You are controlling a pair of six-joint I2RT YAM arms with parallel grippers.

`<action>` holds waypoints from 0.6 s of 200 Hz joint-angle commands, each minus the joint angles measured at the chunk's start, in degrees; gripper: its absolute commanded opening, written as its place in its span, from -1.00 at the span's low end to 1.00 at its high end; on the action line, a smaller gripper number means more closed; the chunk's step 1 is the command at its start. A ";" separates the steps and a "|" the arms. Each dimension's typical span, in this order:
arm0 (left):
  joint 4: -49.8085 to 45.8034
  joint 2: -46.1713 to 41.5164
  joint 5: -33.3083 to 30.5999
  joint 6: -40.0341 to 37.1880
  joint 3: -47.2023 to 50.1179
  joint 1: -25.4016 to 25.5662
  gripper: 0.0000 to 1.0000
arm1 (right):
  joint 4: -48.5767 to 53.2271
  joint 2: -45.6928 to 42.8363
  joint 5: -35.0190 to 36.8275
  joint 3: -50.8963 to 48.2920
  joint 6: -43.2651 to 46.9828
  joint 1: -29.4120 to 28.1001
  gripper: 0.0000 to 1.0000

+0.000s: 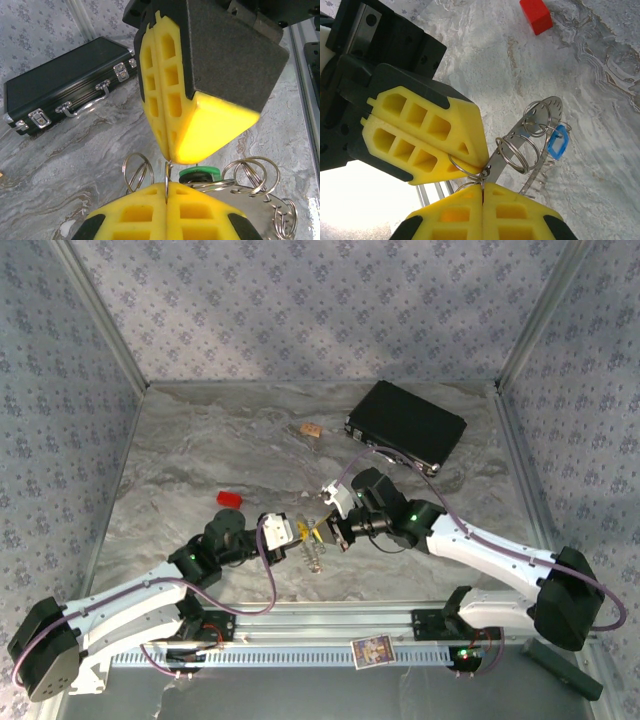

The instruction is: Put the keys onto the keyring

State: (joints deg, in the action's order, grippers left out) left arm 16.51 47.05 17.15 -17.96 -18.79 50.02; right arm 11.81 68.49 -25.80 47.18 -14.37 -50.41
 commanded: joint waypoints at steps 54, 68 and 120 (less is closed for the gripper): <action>7.81 -0.70 4.36 2.00 -0.73 0.36 -1.00 | 2.89 2.71 -2.90 1.27 5.43 3.95 -1.00; 9.04 -0.61 4.50 2.43 -0.55 0.36 -1.00 | 1.21 4.75 -5.16 0.70 6.23 3.78 -1.00; 11.82 -0.61 3.07 5.52 0.98 0.50 -1.00 | -4.53 1.70 -4.95 -2.11 5.37 2.48 -0.83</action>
State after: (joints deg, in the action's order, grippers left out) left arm 22.24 47.05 18.76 -14.44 -17.78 50.02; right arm 9.82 73.58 -30.85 46.52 -10.26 -47.66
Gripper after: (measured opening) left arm 0.045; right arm 0.056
